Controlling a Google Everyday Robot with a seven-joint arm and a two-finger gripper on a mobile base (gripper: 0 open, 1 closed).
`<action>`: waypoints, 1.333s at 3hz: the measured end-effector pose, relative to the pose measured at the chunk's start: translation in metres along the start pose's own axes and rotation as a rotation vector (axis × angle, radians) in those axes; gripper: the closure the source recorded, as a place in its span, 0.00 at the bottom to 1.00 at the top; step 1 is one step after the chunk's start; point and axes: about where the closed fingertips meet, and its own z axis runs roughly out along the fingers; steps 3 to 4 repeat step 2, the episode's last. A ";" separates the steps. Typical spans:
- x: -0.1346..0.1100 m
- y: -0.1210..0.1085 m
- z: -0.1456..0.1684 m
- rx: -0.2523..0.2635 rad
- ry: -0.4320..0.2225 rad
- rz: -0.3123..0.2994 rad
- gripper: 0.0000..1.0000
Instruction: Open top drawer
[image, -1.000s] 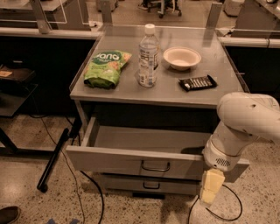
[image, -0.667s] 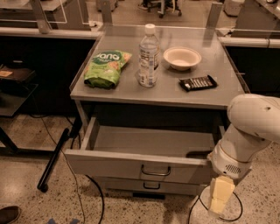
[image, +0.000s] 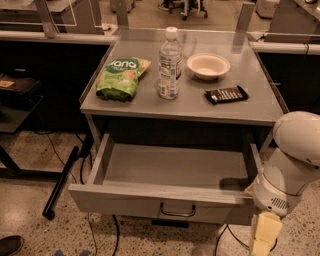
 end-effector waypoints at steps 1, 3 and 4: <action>0.024 0.019 -0.006 -0.014 -0.002 0.017 0.00; 0.024 0.019 -0.006 -0.014 -0.002 0.017 0.00; 0.024 0.019 -0.006 -0.014 -0.002 0.017 0.00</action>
Offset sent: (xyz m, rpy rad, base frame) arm -0.0395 -0.0330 0.0163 0.0070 0.0215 -0.0311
